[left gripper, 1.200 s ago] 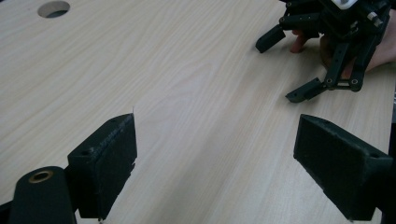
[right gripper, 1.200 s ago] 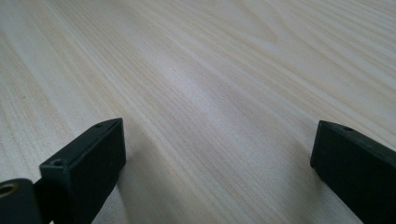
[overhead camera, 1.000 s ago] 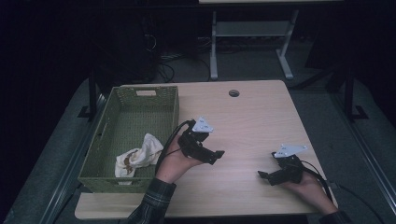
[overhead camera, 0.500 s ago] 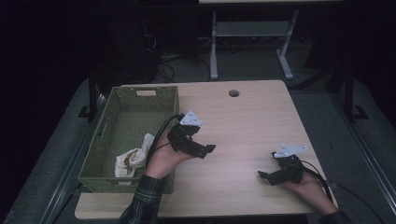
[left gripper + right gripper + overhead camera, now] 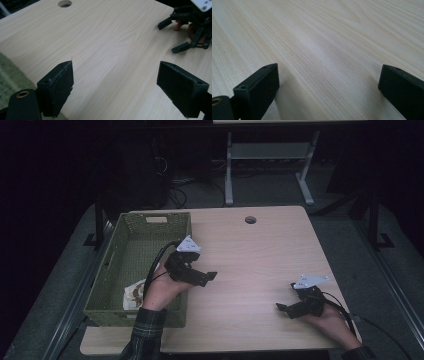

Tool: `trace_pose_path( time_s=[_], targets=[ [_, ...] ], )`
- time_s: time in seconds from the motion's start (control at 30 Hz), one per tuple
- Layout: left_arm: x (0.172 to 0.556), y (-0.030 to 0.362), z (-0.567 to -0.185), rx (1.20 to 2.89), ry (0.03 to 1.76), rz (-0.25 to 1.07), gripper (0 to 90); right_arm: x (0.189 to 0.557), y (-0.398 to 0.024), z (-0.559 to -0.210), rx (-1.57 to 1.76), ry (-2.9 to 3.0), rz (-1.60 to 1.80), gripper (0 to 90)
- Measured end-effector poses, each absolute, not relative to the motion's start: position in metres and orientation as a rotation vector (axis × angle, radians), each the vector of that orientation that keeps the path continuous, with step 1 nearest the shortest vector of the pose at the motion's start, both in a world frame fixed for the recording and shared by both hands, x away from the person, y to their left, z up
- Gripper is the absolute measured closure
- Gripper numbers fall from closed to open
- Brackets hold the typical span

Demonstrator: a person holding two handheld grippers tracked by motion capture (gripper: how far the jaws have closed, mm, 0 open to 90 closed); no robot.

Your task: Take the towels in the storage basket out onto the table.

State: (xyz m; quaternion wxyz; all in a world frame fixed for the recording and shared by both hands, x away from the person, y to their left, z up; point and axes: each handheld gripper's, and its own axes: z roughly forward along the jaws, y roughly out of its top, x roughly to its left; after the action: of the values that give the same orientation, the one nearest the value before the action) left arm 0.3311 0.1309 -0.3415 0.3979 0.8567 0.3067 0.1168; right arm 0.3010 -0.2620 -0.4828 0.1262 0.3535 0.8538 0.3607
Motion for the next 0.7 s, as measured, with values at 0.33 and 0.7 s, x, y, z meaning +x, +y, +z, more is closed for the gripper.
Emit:
trace_pose_path(
  time_s=[0.33, 0.7],
  targets=[
    [0.332, 0.156, -0.339, 2.151, 0.844, 0.339, 13.4, 0.301, -0.262, -0.483, 1.029, 2.486, 1.05, 2.9],
    [0.331, 0.193, -0.336, 2.115, 0.891, 0.405, 13.6, 0.301, -0.262, -0.483, 1.029, 2.486, 1.05, 2.9]
  ],
)
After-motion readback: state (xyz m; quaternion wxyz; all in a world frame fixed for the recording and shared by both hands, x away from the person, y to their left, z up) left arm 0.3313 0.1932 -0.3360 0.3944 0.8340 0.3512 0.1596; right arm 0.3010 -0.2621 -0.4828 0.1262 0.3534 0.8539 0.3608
